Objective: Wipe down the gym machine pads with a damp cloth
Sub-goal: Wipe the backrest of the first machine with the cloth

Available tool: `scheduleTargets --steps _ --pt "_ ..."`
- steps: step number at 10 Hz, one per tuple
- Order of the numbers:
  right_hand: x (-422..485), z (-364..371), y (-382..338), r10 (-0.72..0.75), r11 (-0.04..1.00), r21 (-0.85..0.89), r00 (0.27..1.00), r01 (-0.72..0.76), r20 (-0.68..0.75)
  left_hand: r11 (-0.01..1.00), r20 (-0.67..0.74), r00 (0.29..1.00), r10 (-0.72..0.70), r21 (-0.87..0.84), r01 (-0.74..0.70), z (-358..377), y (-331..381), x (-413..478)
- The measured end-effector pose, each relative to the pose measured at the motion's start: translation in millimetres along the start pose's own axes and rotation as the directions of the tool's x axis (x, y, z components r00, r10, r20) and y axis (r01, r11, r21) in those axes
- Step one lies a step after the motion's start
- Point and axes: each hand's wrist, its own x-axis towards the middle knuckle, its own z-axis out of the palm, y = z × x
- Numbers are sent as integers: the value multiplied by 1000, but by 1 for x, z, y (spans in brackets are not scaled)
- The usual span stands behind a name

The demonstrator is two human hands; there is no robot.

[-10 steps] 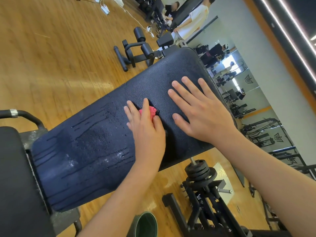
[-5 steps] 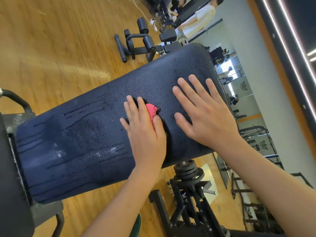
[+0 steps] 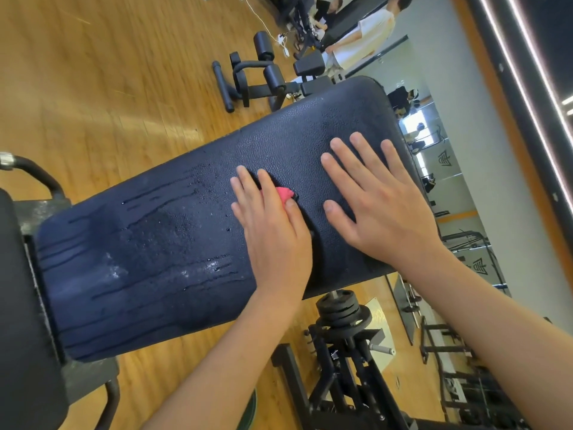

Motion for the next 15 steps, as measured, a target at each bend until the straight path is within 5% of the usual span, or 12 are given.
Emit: scheduleTargets --steps 6,7,11,15 --pt "0 -4 -2 1 1000 16 1000 -1 18 994 95 990 104 -47 -100 1 -8 -66" --pt "-1 -5 -3 7 1000 19 999 -8 33 980 42 989 139 -149 -131 -4 -7 -53" --pt "0 -5 -3 14 1000 20 999 -15 40 990 -93 989 119 -64 -125 -21 -4 71" --pt "0 -3 -2 6 1000 4 1000 -6 29 996 12 998 55 68 -56 -21 -11 91"
